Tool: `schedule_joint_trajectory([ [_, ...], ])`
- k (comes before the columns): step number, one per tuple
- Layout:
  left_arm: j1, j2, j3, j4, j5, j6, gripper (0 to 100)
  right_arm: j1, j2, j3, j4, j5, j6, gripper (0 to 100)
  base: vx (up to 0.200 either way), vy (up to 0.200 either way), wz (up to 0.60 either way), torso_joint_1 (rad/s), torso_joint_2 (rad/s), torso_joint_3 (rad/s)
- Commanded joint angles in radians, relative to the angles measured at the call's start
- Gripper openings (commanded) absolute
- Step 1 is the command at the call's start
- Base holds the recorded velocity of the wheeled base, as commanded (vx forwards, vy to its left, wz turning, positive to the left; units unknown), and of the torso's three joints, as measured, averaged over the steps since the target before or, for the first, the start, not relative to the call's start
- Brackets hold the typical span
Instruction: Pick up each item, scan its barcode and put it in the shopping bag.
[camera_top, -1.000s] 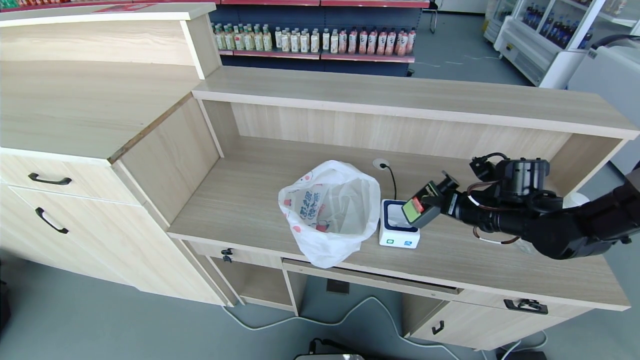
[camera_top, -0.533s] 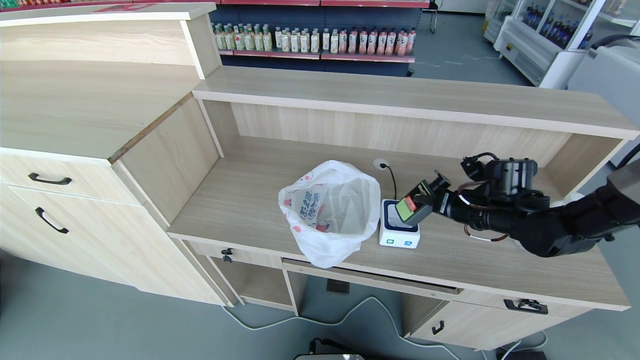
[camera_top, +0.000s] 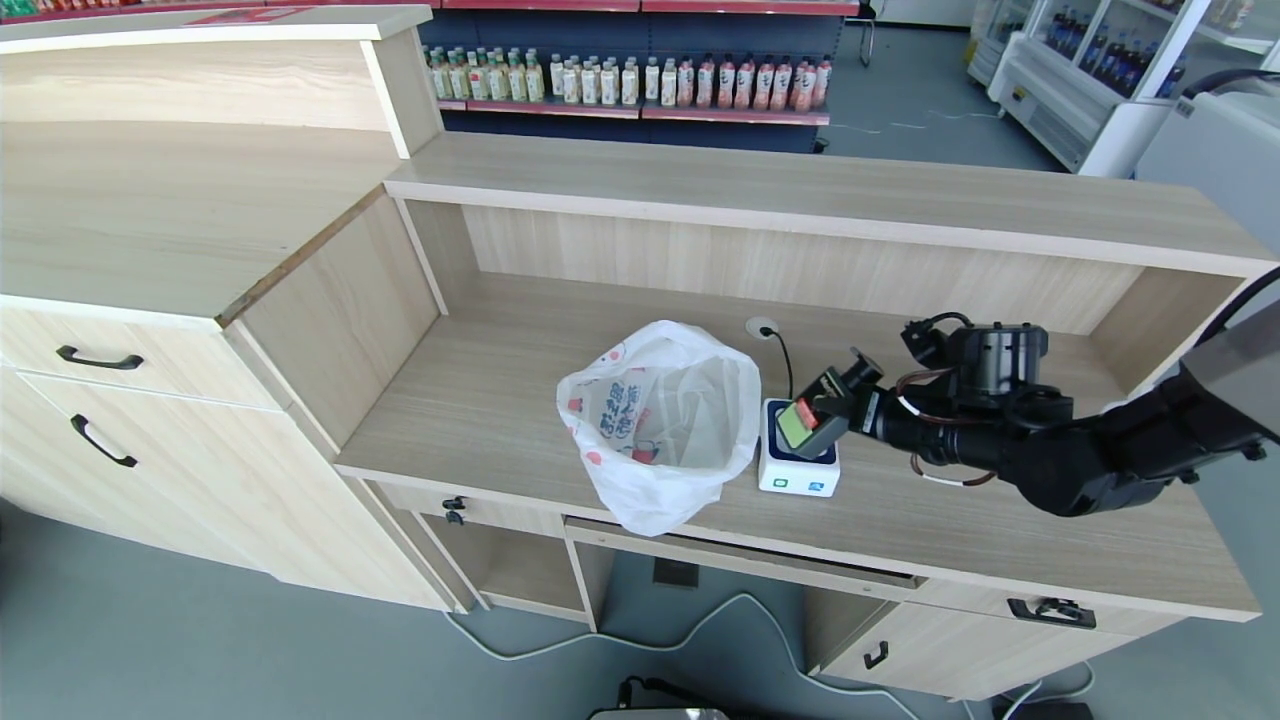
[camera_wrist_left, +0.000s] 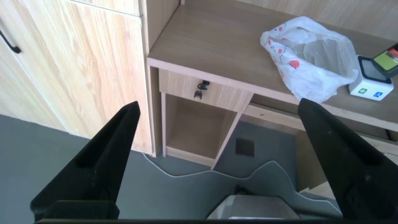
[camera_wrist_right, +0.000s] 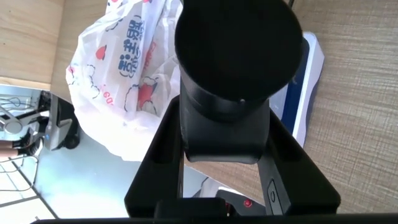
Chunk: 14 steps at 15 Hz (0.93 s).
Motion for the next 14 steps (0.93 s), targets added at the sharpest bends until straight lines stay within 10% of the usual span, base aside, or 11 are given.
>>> schedule_joint_trajectory([
  [1,0.0,0.0,-0.001,0.0,0.0,-0.001,100,0.002,0.006,0.001,-0.005,-0.003,-0.001,0,0.0,0.0,0.0,0.0,0.0,0.0],
  [14,0.0,0.0,0.001,0.0,0.0,-0.001,100,0.006,0.051,-0.013,-0.069,-0.004,-0.001,0,0.0,0.0,0.0,0.0,0.0,0.0],
])
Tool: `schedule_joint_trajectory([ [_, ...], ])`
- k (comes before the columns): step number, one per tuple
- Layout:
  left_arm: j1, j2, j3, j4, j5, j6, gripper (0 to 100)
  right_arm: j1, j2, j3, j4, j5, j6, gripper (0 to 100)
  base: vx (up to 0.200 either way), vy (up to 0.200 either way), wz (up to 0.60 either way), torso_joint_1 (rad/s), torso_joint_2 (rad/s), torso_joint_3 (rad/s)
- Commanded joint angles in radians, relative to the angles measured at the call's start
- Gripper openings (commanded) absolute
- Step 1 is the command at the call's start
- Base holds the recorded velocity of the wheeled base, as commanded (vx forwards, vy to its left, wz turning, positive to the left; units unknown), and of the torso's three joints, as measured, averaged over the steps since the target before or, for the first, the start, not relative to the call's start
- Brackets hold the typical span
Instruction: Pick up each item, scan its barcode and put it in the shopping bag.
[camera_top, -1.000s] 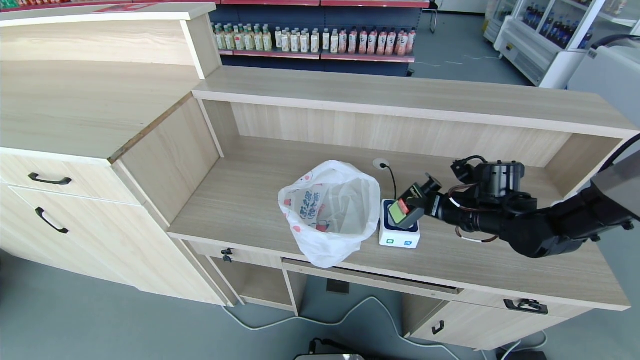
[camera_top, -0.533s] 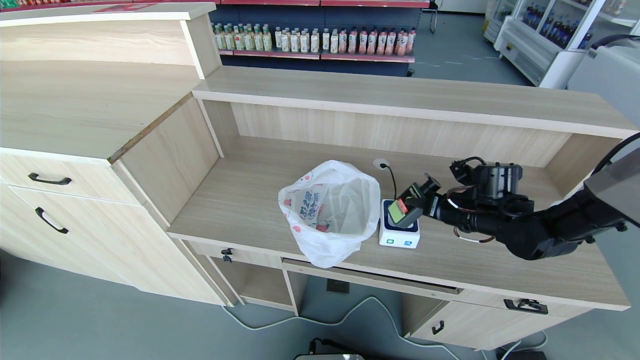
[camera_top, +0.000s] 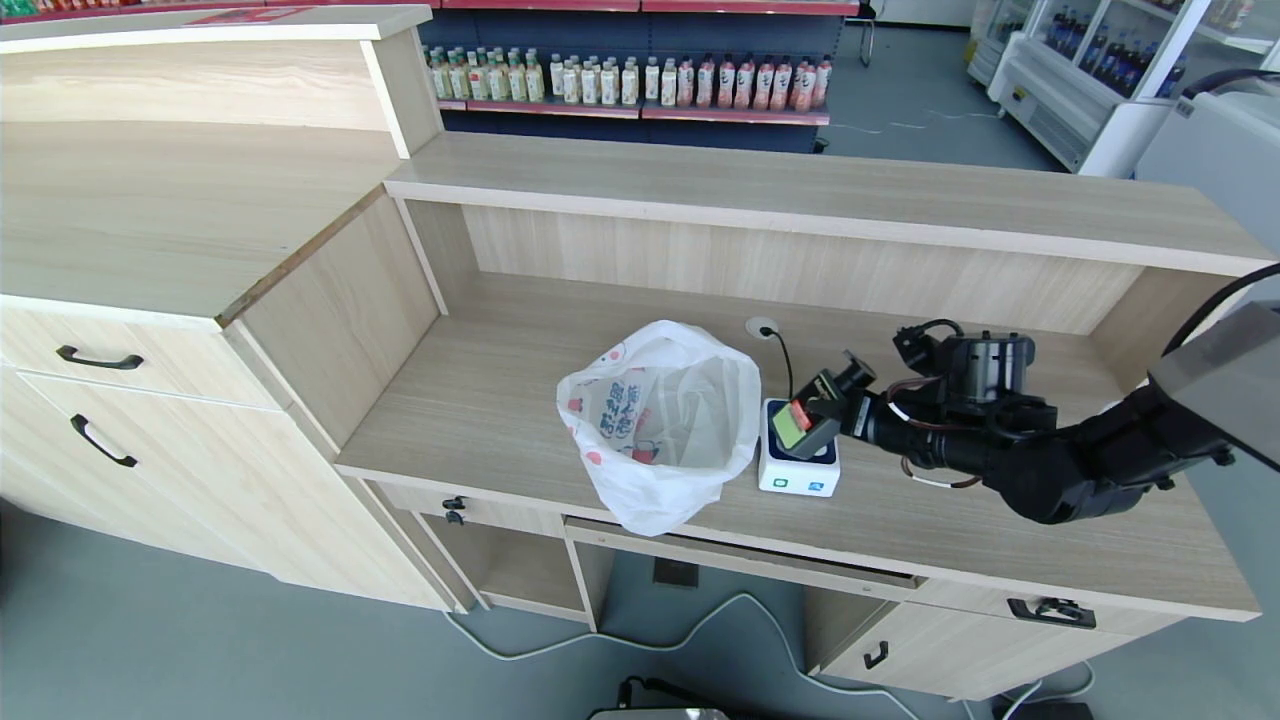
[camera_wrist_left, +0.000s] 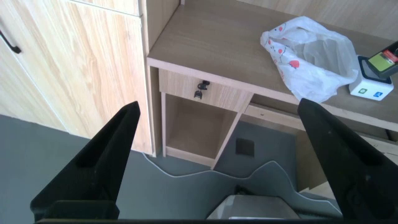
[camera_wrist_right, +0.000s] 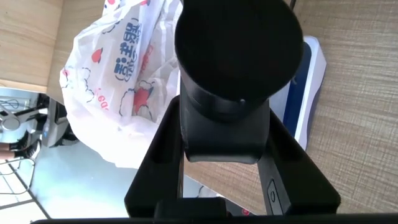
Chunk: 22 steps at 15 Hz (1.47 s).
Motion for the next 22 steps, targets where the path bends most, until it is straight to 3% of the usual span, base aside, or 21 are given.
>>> schedule_joint_trajectory([
  [1,0.0,0.0,-0.001,0.0,0.0,-0.001,100,0.001,0.008,-0.015,-0.001,0.0,0.003,0,0.0,0.0,0.0,0.0,0.0,0.0],
  [18,0.0,0.0,0.001,0.0,0.0,-0.001,100,0.025,0.03,-0.065,-0.028,-0.004,-0.034,0,0.0,0.0,0.0,0.0,0.0,0.0],
  [20,0.002,0.0,-0.001,0.0,0.0,-0.001,100,0.017,-0.164,0.045,-0.019,-0.078,-0.298,0,0.0,0.0,0.0,0.0,0.0,0.0],
  [22,0.0,0.0,0.001,0.0,0.0,-0.001,100,-0.098,-0.418,0.284,-0.028,-0.158,-0.652,0,0.0,0.0,0.0,0.0,0.0,0.0],
])
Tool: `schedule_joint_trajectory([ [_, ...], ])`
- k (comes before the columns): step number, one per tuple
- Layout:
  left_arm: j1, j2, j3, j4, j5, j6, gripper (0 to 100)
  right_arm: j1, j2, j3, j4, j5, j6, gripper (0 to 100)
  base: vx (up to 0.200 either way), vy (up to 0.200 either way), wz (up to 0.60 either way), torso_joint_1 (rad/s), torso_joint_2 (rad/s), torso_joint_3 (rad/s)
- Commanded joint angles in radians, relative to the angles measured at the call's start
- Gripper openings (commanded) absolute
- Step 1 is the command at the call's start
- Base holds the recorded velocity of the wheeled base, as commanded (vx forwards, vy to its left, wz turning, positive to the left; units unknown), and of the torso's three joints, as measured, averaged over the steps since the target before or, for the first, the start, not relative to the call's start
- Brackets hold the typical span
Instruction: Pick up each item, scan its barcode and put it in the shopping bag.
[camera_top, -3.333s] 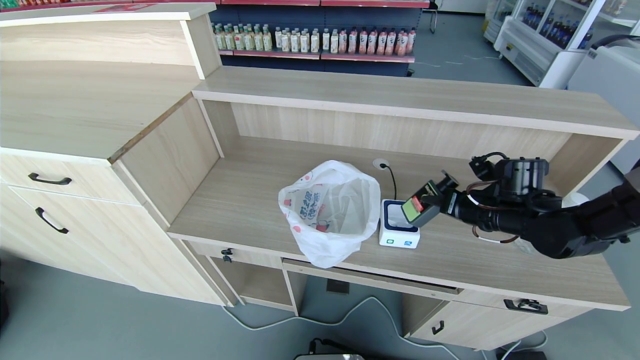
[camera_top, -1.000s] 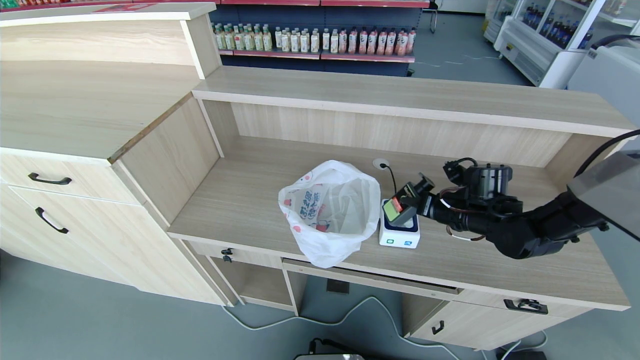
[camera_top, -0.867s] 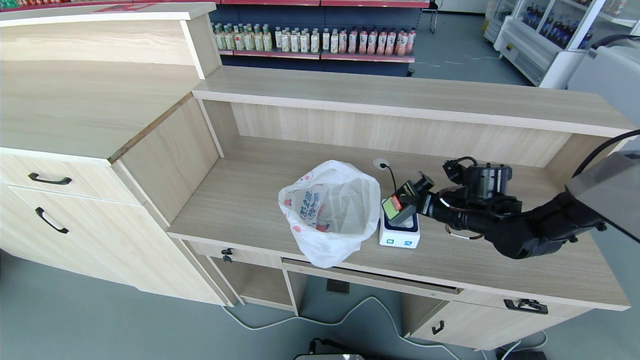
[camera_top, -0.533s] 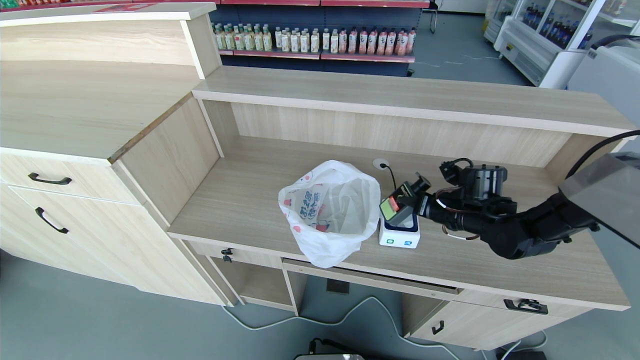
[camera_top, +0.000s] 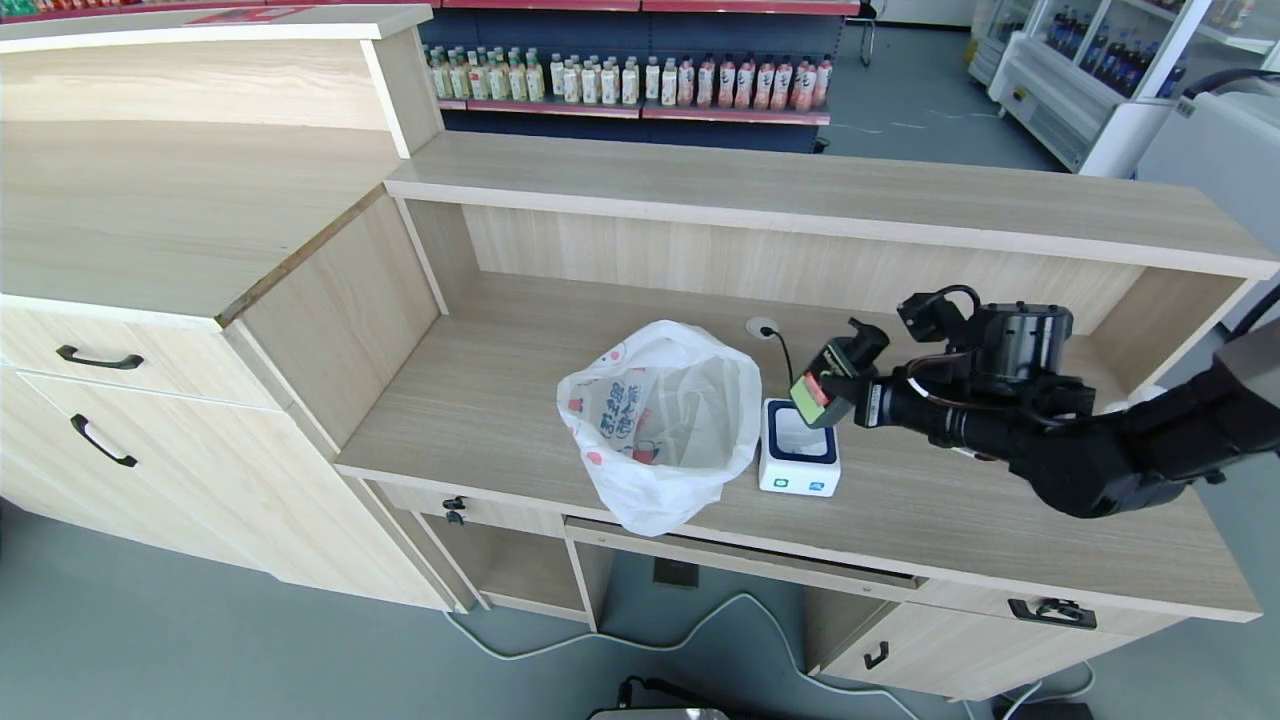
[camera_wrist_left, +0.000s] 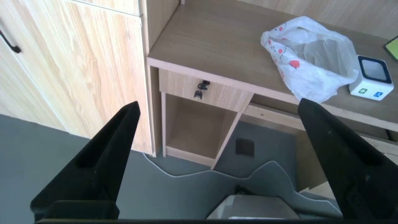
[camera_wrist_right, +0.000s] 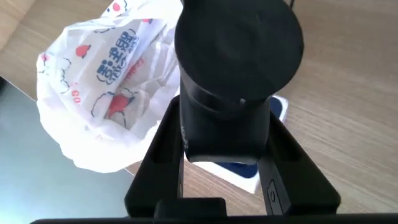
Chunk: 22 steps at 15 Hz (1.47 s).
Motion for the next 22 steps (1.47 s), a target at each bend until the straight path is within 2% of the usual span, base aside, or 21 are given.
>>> schedule_joint_trajectory([
  [1,0.0,0.0,0.001,0.0,0.0,0.001,100,-0.198,-0.394,0.328,-0.013,-0.068,-0.427,0,0.0,0.0,0.0,0.0,0.0,0.0],
  [3,0.0,0.0,0.001,0.0,0.0,-0.001,100,-0.351,-0.517,0.401,-0.015,-0.067,-0.645,0,0.0,0.0,0.0,0.0,0.0,0.0],
  [4,0.0,0.0,-0.001,0.0,0.0,-0.001,100,-0.383,-0.537,0.399,-0.013,-0.065,-0.68,0,0.0,0.0,0.0,0.0,0.0,0.0],
  [6,0.0,0.0,-0.001,0.0,0.0,0.001,100,-0.38,-0.549,0.385,-0.045,-0.068,-0.703,0,0.0,0.0,0.3,-0.004,0.0,0.006],
  [7,0.0,0.0,0.001,0.0,0.0,-0.001,100,-0.359,-0.563,0.362,-0.114,-0.081,-0.759,0,0.0,0.0,0.6,-0.002,0.0,0.002],
  [9,0.0,0.0,0.001,0.0,0.0,0.001,100,-0.285,-0.564,0.322,-0.122,-0.108,-0.771,0,0.0,0.0,0.6,0.002,0.0,0.002],
  [11,0.0,0.0,0.001,0.0,0.0,-0.001,100,-0.198,-0.518,0.276,-0.125,-0.183,-0.769,0,0.0,0.0,0.6,0.005,0.01,0.002],
  [12,0.0,0.0,0.001,0.0,0.0,0.001,100,-0.141,-0.468,0.256,-0.133,-0.256,-0.753,0,0.0,0.0,0.6,0.007,0.01,0.002],
  [13,0.0,0.0,0.001,0.0,0.0,0.001,100,-0.109,-0.429,0.246,-0.136,-0.283,-0.731,0,0.0,0.0,0.6,-0.002,0.0,-0.002],
  [16,0.0,0.0,0.001,0.0,0.0,-0.001,100,-0.078,-0.262,0.24,-0.14,-0.28,-0.585,0,0.0,0.0,0.2,-0.001,0.0,0.004],
  [18,0.0,0.0,-0.001,0.0,0.0,-0.001,100,-0.02,-0.185,0.21,-0.13,-0.268,-0.401,0,0.0,0.0,0.0,0.0,0.0,0.0],
  [19,0.0,0.0,0.001,0.0,0.0,-0.001,100,-0.012,-0.147,0.195,-0.117,-0.257,-0.357,0,0.0,0.0,0.0,0.0,0.0,0.0],
  [22,0.0,0.0,-0.001,0.0,0.0,-0.001,100,-0.012,-0.03,0.166,-0.117,-0.257,-0.352,0,0.0,0.0,0.0,0.0,0.0,0.0],
])
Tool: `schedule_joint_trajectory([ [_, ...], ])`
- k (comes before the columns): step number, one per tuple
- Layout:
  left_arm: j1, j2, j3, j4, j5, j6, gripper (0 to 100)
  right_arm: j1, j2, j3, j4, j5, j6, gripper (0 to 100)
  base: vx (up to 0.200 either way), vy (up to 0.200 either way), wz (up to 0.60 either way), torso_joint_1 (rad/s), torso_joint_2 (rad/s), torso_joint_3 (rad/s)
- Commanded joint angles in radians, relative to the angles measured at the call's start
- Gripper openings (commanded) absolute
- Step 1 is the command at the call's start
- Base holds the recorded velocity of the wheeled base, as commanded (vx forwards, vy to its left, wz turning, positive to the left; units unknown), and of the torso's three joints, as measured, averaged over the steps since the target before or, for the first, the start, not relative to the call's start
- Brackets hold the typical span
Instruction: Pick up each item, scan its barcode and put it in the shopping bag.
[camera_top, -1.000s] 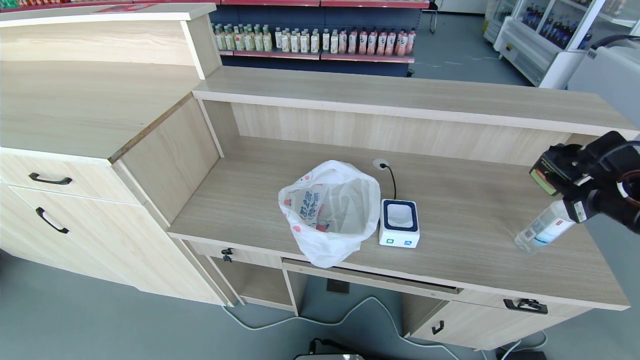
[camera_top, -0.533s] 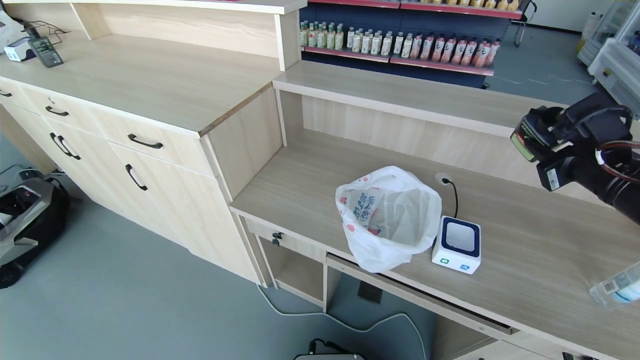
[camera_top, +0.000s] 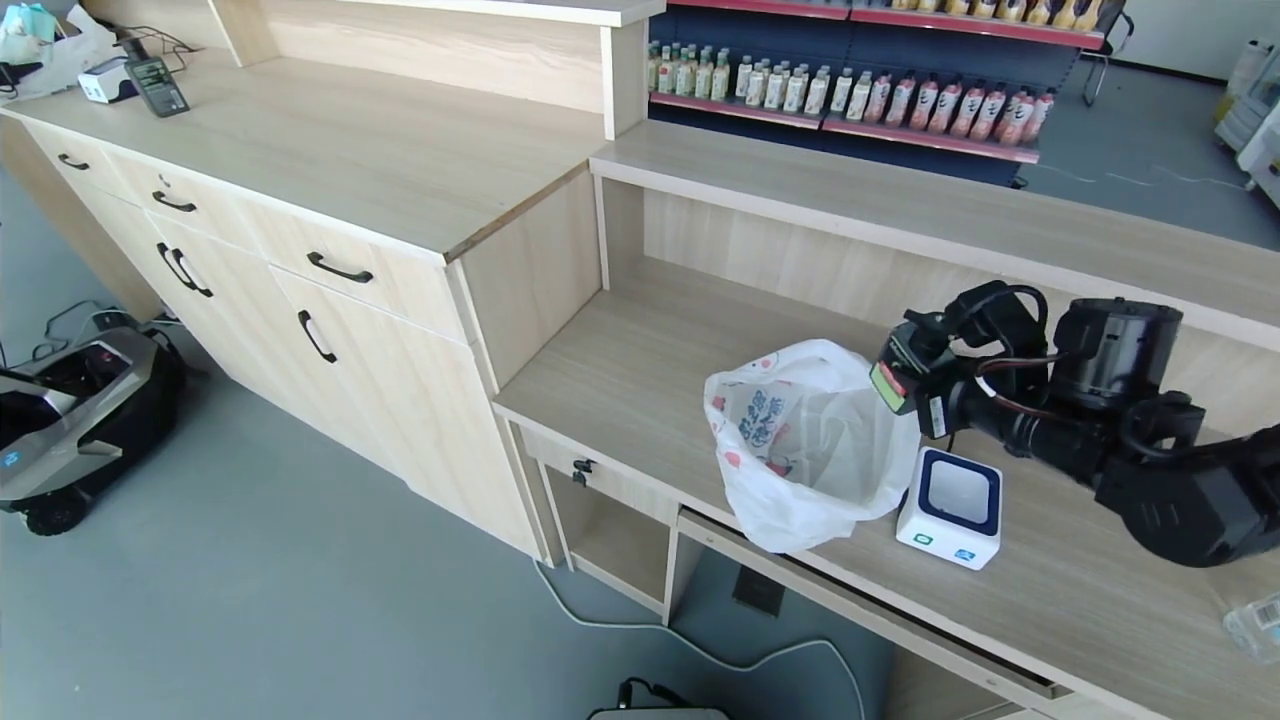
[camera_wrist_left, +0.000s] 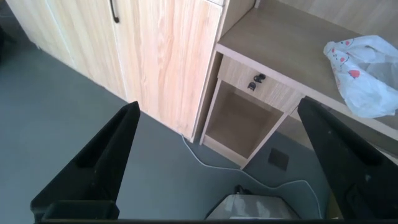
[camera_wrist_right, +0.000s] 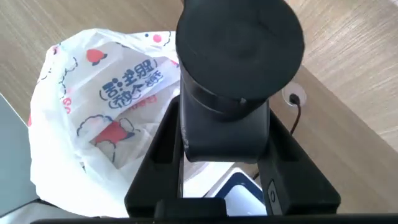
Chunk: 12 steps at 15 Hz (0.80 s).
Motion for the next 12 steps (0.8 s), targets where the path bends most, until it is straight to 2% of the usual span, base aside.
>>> schedule_joint_trajectory([
  [1,0.0,0.0,0.001,0.0,0.0,-0.001,100,0.003,0.159,-0.058,-0.002,-0.001,0.003,0,0.0,0.0,0.0,0.0,0.0,0.0],
  [5,0.0,0.0,-0.001,0.0,0.0,-0.001,100,0.0,0.294,-0.142,-0.011,-0.001,0.078,0,0.0,0.0,0.0,0.0,0.0,0.0],
  [12,0.0,0.0,0.001,0.0,0.0,0.001,100,0.003,0.387,-0.211,-0.011,-0.002,0.092,0,0.0,0.0,0.0,0.0,0.0,0.0],
])
